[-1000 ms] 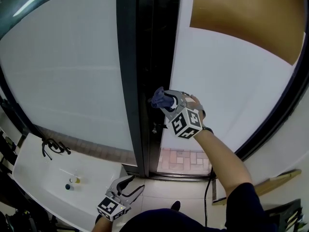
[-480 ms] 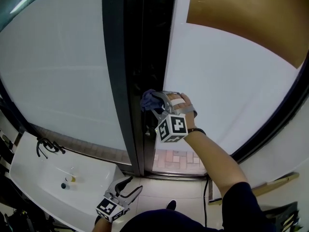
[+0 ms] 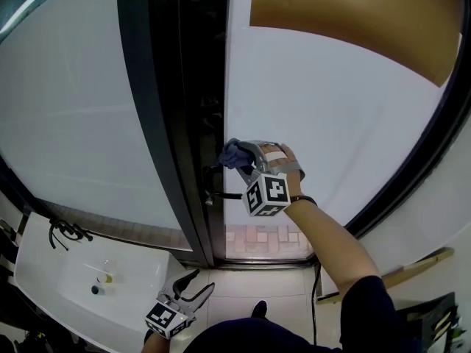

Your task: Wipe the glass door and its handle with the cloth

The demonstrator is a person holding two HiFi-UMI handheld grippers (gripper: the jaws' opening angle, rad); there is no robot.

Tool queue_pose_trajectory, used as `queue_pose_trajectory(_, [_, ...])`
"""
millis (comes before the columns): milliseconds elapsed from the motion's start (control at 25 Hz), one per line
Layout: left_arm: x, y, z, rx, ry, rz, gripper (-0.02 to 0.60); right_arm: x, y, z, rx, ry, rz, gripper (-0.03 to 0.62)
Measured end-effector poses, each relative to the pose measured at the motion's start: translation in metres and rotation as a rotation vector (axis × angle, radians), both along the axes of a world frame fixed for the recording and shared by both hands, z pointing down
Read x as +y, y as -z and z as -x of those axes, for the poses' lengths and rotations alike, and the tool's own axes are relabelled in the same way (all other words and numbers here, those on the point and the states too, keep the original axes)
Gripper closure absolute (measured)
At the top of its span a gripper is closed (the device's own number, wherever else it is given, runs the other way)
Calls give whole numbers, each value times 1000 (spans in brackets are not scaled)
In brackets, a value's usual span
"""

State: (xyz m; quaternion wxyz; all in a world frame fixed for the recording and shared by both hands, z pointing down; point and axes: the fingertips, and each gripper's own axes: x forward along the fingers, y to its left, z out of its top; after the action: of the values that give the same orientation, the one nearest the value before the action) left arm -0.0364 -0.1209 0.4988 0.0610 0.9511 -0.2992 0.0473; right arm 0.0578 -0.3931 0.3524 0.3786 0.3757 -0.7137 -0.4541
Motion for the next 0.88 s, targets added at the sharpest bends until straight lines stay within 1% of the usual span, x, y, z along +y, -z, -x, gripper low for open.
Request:
queue_pose_trajectory(160, [0,-3,-6,-8,-7,4,379,4,-4,-26,2,-29,0,441])
queue_pose_trajectory(360, [2,-2,-15,-8,-25,13,379,12,-6,-79,-23,-96,2,441])
queue_pose_trajectory(600, [-1,-10,-26,-16,-55,14,379,25,-3,-159,-71,-219,0,441])
queue_pose_trajectory(720, [-3,-9,-32,-18,-74,10,379,30,1,-201,-119,-294,3,441])
queue_pose_trajectory(880, [-4,-12,-35,-25,-89,5,379,37,2,-237,-153,-360,16,441])
